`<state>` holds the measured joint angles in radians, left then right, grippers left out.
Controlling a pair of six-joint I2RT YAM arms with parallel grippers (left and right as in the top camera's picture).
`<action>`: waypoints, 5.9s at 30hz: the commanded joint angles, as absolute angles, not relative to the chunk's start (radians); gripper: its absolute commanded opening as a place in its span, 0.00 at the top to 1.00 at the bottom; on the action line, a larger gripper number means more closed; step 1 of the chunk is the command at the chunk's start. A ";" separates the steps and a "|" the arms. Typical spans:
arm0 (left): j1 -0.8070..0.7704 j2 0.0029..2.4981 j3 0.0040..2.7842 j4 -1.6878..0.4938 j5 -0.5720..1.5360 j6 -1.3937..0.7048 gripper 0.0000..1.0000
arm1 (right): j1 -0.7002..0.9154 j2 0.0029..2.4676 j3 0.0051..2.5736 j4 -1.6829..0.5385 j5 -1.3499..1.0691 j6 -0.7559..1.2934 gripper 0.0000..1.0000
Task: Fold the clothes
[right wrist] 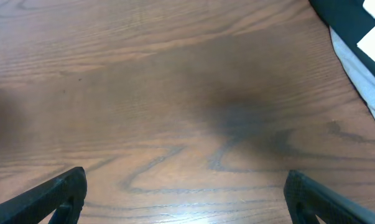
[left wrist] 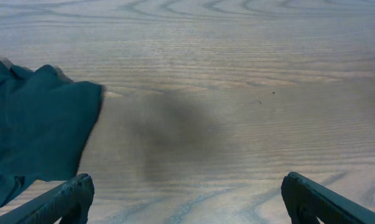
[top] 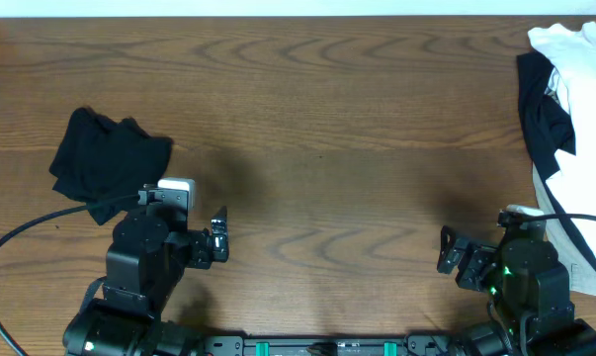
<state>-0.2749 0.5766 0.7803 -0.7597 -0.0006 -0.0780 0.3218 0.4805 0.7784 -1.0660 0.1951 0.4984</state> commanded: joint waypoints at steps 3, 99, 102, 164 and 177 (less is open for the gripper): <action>-0.271 0.574 0.783 -0.763 -0.012 -0.087 0.02 | 0.291 0.430 0.770 -1.109 0.205 0.516 0.01; -0.271 0.361 0.640 -0.762 -0.012 -0.087 0.02 | 0.158 0.005 0.005 -0.056 0.168 0.216 0.01; -0.270 0.286 0.543 -0.762 -0.012 -0.087 0.02 | 0.158 0.005 0.005 -0.056 0.168 0.216 0.01; -0.075 0.002 0.004 -0.071 -0.012 -0.060 0.02 | 0.158 0.005 0.005 -0.056 0.168 0.216 0.01; -0.075 0.004 0.004 -0.071 -0.012 -0.060 0.02 | 0.158 0.005 0.005 -0.056 0.168 0.216 0.01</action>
